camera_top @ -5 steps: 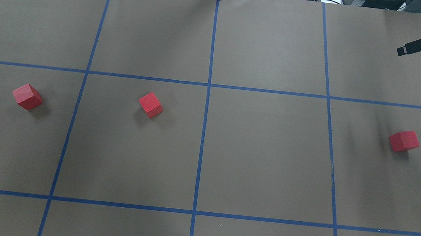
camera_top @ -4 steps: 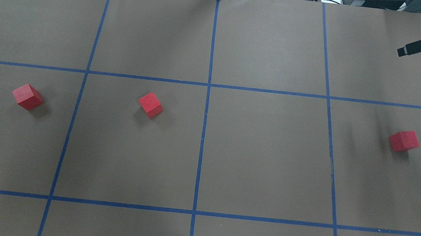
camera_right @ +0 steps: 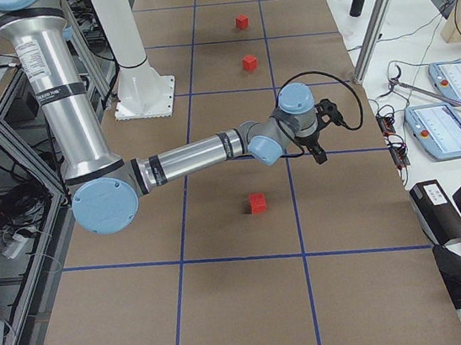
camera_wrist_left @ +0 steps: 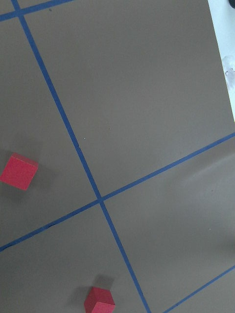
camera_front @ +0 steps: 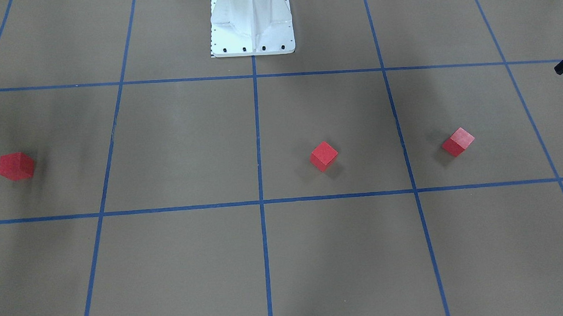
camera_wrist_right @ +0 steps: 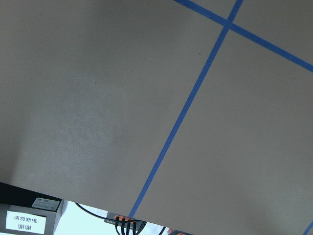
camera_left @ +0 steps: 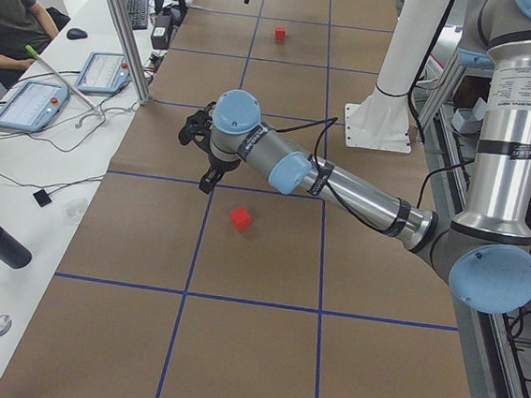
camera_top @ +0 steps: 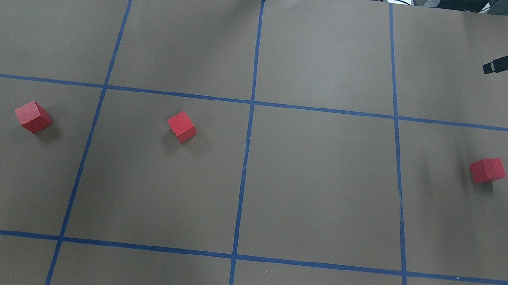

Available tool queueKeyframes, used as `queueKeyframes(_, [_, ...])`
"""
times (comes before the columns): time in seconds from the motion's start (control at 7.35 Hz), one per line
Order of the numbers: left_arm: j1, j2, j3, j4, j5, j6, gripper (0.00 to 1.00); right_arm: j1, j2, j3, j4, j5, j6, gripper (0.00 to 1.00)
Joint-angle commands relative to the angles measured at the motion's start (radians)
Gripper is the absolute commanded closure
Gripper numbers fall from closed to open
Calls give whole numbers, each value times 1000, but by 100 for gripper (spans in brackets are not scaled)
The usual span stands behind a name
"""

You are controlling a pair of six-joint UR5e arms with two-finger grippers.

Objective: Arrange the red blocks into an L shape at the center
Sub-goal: 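Move the right gripper toward the red cube at the table's far side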

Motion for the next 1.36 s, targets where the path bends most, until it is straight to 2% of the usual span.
queueKeyframes(0.0, [1, 17, -2, 0, 4, 0, 0, 0, -20, 16, 0, -1, -1, 0])
queueKeyframes(0.54, [0, 49, 10, 29, 72, -9, 0, 3, -67, 15, -9, -6, 64, 0])
queueKeyframes(0.68, [0, 47, 10, 82, 81, -12, 0, 36, -74, 16, -62, 21, 94, 0])
queueKeyframes(0.95, [0, 40, 11, 139, 136, -12, 0, 98, -69, 58, -311, 116, 77, 0])
queueKeyframes(1.22, [0, 47, 10, 141, 153, -14, 0, 97, -193, 183, -319, 100, 77, 0])
